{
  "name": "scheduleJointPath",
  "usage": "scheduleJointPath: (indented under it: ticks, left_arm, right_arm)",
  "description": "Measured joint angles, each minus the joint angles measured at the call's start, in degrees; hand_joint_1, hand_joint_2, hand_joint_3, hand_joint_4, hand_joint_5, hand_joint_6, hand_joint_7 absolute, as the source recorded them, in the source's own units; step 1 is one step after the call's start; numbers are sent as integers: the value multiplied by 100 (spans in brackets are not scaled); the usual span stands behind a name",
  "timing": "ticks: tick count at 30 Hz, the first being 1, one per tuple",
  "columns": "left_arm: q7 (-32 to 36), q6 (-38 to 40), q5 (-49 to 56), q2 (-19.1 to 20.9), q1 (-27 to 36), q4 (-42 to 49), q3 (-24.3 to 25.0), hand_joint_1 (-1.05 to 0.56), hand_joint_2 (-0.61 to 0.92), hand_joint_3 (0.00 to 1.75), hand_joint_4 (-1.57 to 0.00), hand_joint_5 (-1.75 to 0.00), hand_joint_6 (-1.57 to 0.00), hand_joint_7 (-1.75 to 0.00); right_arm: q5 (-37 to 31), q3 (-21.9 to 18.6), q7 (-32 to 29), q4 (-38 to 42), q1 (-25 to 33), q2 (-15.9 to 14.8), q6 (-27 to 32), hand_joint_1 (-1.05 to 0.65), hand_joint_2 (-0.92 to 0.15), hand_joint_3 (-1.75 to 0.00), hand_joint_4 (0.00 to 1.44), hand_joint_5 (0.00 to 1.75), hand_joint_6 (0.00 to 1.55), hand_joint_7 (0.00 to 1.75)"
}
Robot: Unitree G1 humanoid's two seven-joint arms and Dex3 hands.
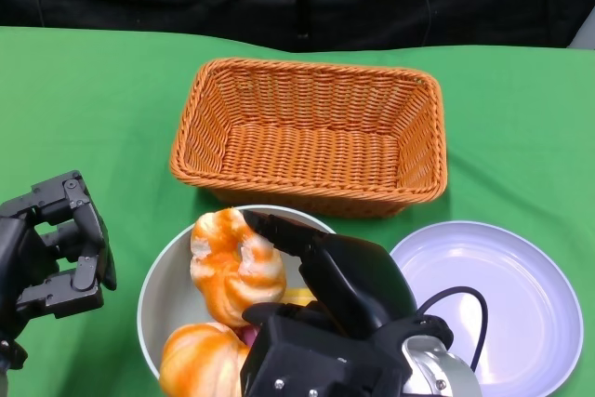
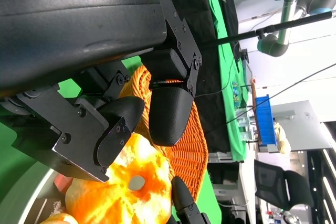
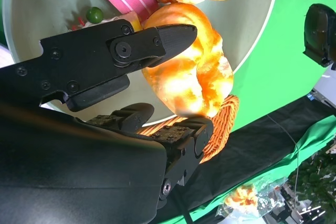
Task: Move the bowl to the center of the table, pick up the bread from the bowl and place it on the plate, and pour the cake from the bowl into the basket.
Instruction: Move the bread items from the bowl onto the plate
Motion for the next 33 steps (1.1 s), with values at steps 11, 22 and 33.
scheduleJointPath:
  ticks: [11, 22, 33]
  left_arm:
    - [9, -7, 116, 0, 0, 2, -18, 3, 44, 142, -95, -175, -83, -164]
    - [8, -7, 112, 0, 0, 1, -12, 3, 45, 141, -95, -175, -82, -166]
    - [9, -2, 105, 0, 0, 0, -12, 3, 46, 140, -94, -175, -82, -166]
  right_arm:
    - [183, 5, 18, -110, 80, 40, 33, -73, -92, -16, 37, 1, 35, 0]
    - [657, -143, 213, -658, 236, 269, 445, -75, -92, -13, 36, 1, 30, 0]
    - [760, -189, 261, -754, 225, 268, 546, -74, -92, -12, 35, 0, 18, 0]
